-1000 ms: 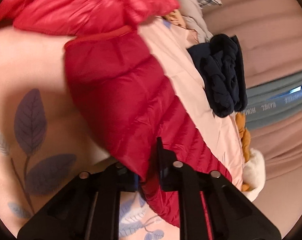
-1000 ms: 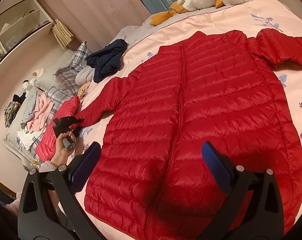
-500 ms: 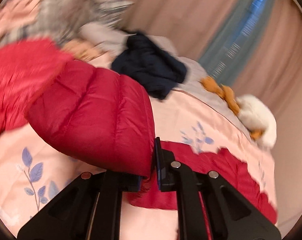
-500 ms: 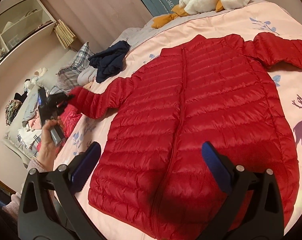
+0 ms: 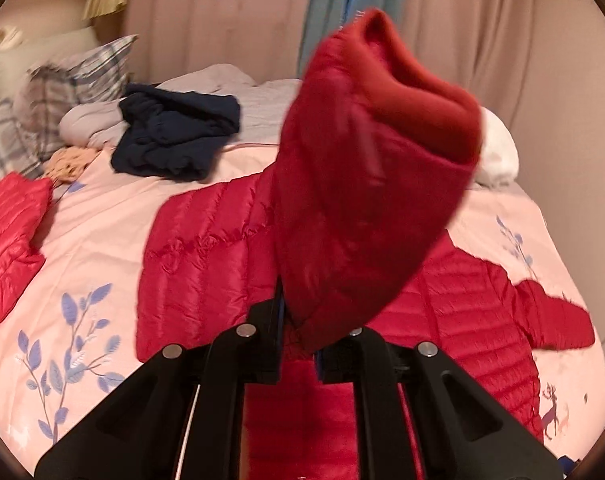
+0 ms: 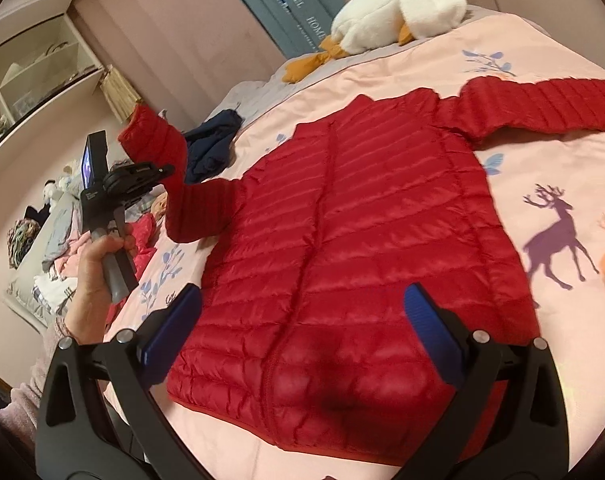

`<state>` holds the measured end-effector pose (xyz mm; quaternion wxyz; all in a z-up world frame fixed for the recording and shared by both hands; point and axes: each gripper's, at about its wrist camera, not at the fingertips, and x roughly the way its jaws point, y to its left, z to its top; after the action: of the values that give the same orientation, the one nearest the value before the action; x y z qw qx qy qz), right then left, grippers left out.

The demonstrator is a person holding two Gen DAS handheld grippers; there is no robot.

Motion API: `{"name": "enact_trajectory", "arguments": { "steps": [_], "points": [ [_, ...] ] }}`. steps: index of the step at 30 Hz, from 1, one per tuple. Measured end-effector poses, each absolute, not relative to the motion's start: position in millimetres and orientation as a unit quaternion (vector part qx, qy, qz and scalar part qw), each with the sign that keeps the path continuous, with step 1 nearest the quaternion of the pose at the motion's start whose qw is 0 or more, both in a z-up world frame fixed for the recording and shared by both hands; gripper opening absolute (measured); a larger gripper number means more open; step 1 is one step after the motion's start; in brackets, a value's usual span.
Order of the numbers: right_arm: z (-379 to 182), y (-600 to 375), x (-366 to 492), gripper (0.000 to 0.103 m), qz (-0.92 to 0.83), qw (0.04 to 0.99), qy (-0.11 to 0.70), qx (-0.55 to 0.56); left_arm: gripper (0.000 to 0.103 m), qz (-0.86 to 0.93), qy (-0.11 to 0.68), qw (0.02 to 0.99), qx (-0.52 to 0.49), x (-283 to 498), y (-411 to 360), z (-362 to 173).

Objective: Fold large clothes
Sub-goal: 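Lift the sleeve and fold it across the jacket body, then open the left tool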

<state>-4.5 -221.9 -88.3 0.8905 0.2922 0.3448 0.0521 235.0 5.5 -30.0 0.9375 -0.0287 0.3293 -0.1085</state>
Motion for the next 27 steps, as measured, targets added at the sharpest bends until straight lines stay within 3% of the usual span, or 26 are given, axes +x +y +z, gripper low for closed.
{"name": "enact_trajectory", "arguments": {
  "steps": [13,27],
  "points": [
    [-100,-238,-1,0.101,0.047,0.881,0.349,0.315,0.011,-0.134,0.355,0.925,0.004,232,-33,-48],
    [-133,-258,84,0.101,0.103,0.815,0.37,0.434,0.011,-0.157,0.41,0.898,0.013,233,-64,-98]
  ]
}}
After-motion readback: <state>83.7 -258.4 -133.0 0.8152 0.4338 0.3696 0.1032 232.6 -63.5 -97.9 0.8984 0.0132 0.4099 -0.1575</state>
